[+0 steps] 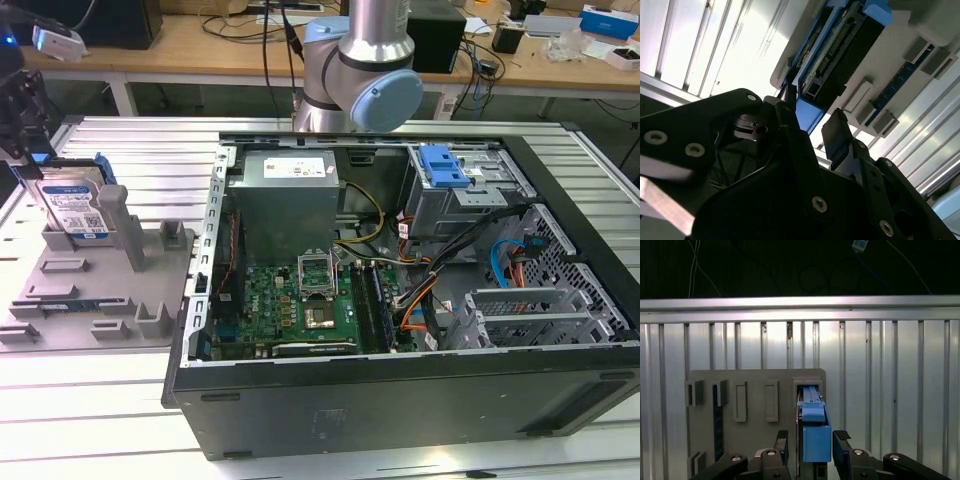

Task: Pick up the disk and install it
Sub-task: 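Pick up the disk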

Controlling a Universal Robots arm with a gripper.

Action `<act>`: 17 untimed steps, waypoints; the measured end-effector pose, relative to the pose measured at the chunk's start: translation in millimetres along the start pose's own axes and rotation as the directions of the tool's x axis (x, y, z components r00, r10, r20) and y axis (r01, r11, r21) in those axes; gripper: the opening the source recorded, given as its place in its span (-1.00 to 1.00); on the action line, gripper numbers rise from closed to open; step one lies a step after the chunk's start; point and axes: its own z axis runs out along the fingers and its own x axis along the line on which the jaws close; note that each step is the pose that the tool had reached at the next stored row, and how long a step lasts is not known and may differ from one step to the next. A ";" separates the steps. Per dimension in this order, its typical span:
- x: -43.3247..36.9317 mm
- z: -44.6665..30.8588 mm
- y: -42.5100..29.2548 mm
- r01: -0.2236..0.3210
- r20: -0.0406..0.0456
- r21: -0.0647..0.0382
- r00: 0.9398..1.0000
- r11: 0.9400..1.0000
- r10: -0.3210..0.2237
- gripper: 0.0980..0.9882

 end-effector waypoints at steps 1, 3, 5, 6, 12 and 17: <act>-0.1 1.3 0.0 0.000 0.000 0.000 1.000 1.000 0.000 -0.14; -0.1 3.3 0.0 0.000 0.000 0.000 1.000 1.000 0.000 -0.14; -0.2 5.1 0.1 0.000 0.000 0.000 1.000 1.000 0.000 -0.14; -0.2 6.6 0.1 0.000 0.000 0.000 1.000 1.000 0.000 -0.14; -0.4 13.0 0.1 0.000 0.000 0.000 1.000 1.000 0.000 -0.14; -0.5 16.6 0.2 0.000 0.000 0.000 1.000 1.000 0.000 -0.14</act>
